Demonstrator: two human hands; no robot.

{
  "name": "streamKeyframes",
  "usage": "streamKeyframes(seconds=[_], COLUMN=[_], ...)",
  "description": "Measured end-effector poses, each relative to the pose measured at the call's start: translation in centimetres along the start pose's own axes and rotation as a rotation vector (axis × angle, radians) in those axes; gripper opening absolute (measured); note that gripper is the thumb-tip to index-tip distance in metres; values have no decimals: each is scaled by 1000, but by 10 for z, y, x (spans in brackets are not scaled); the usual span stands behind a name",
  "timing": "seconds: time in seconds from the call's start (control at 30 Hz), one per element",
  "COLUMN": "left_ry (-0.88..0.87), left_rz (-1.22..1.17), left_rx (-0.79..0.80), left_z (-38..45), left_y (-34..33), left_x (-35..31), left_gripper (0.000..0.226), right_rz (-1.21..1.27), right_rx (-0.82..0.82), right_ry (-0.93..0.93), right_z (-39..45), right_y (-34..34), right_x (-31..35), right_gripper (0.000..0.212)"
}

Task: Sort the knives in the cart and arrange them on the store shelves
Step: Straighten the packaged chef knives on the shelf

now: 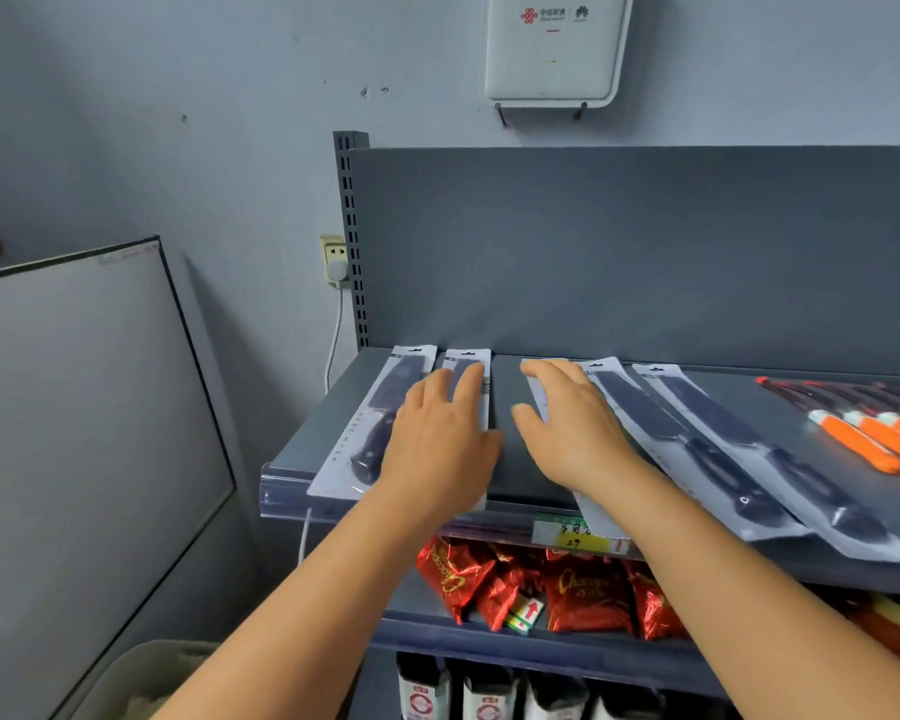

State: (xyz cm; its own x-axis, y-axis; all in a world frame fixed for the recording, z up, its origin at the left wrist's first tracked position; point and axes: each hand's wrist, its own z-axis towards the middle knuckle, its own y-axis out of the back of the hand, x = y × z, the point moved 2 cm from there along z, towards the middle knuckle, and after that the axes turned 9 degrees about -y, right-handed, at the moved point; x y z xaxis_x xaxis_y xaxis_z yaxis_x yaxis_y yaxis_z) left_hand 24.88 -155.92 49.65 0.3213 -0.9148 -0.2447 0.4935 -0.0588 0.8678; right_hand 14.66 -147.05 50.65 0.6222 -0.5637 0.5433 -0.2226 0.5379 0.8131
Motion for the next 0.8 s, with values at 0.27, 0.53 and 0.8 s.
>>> streamKeyframes(seconds=[0.27, 0.53, 0.8], left_ry=[-220, -194, -141], left_rz=[-38, -24, -41], left_rx=[214, 480, 523], left_z=[0, 0, -4], left_y=[-35, -57, -45], left_x=[-87, -120, -104], left_gripper=[64, 71, 69], right_rz=[-187, -446, -204], right_rx=[8, 282, 328], right_ry=[-199, -237, -176], right_z=[-13, -17, -21], right_y=[48, 57, 41], right_x=[-87, -139, -127], right_gripper=[55, 58, 67])
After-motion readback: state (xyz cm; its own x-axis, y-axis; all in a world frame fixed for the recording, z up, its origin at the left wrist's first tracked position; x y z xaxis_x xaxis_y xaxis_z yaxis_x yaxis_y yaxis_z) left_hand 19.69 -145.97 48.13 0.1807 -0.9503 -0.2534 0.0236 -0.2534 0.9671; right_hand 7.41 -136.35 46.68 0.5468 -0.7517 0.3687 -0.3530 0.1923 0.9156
